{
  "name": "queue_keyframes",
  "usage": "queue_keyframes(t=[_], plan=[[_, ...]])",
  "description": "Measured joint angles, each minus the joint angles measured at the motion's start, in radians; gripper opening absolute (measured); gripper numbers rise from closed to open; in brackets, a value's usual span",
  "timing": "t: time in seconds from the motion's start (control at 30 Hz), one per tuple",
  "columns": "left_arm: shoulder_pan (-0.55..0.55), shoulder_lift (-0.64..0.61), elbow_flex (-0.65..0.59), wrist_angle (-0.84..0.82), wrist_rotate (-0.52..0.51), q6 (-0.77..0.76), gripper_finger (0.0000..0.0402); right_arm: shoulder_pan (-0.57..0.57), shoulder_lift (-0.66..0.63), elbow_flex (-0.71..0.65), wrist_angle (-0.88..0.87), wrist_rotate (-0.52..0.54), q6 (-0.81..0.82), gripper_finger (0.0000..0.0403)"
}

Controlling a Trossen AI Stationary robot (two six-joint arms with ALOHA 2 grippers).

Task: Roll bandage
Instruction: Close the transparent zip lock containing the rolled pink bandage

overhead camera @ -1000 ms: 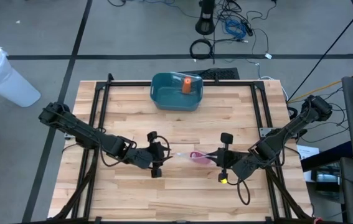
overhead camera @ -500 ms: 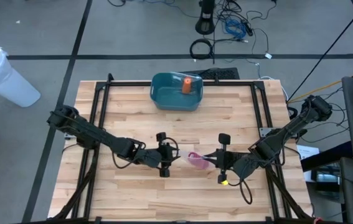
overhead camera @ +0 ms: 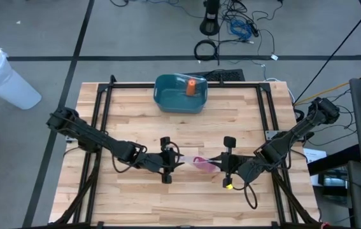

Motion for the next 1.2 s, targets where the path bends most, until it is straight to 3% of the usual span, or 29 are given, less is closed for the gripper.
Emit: queue_keyframes(t=[0.2,0.43,0.6,0.83,1.1,1.2], plan=[[0.0,0.005,0.0,-0.001,-0.02,0.031,0.0112,0.0,0.0,0.0,0.019,0.0,-0.002,0.0],[0.0,0.005,0.0,-0.007,-0.022,0.049,0.0016,0.0,0.005,0.0,0.021,0.005,-0.005,0.0],[-0.007,0.003,0.0,-0.014,-0.029,0.061,0.0013,0.002,0.006,0.0,-0.025,0.018,0.044,0.0],[-0.032,-0.007,0.027,-0.054,-0.106,0.062,0.0007,0.002,0.04,0.0,-0.194,0.034,0.242,0.0],[-0.04,-0.007,0.037,-0.069,-0.082,0.06,0.0002,0.002,0.104,0.0,-0.113,-0.039,0.234,0.0002],[-0.04,-0.008,0.037,-0.103,-0.04,0.052,0.0002,0.011,0.1,0.0,-0.079,-0.079,0.226,0.002]])
